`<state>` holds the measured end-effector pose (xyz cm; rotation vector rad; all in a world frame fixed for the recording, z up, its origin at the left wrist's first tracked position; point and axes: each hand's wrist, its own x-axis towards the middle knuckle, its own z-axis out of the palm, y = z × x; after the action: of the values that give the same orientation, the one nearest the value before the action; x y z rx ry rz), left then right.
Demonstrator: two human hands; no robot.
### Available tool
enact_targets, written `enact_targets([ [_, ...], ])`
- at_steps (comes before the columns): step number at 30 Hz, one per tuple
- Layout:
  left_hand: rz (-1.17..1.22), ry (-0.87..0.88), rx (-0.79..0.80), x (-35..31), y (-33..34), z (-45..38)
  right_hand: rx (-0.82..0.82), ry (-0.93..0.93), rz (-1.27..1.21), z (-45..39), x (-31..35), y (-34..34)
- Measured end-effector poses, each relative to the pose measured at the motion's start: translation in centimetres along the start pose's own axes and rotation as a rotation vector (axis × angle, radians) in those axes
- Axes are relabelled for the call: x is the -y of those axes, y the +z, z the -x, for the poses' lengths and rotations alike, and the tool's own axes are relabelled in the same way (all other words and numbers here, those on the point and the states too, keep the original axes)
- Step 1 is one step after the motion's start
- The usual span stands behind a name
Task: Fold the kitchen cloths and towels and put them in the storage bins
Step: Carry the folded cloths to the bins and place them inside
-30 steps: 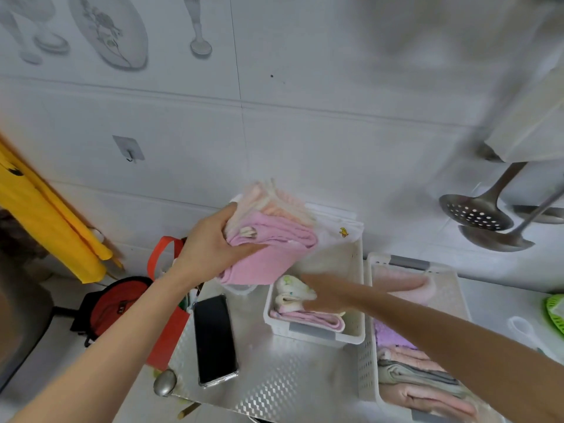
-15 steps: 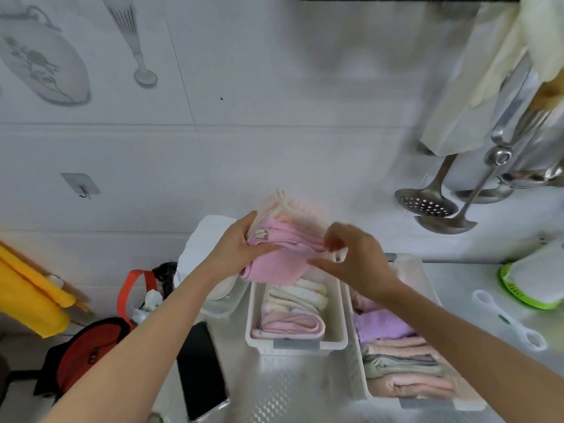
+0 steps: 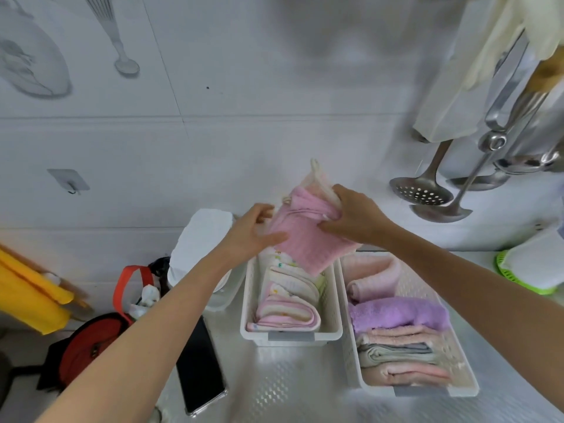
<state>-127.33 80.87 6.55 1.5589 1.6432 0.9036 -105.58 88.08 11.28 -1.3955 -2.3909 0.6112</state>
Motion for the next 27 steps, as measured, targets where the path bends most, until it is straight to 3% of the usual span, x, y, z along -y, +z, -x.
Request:
enact_targets([
  [6, -0.626, 0.057, 0.466, 3.6, 4.4, -0.2, -0.228, 0.078, 0.207, 1.4, -2.9, -0.9],
  [10, -0.864, 0.111, 0.578, 4.3, 7.2, -2.4, -0.242, 0.088, 0.213, 2.4, -4.1, -0.5],
  [17, -0.913, 0.067, 0.589, 5.3, 8.8, -4.5, -0.257, 0.126, 0.239, 3.9, -5.4, -0.3],
  [20, -0.854, 0.052, 0.666, 4.7, 8.6, -4.3, -0.269, 0.145, 0.238, 4.4, -5.7, -0.4],
  [24, -0.777, 0.127, 0.782, 3.2, 7.5, -1.5, -0.271, 0.126, 0.197, 4.6, -5.2, -0.7],
  [27, -0.728, 0.125, 0.780, 2.1, 6.1, 1.4, -0.257, 0.062, 0.150, 4.3, -3.8, -0.6],
])
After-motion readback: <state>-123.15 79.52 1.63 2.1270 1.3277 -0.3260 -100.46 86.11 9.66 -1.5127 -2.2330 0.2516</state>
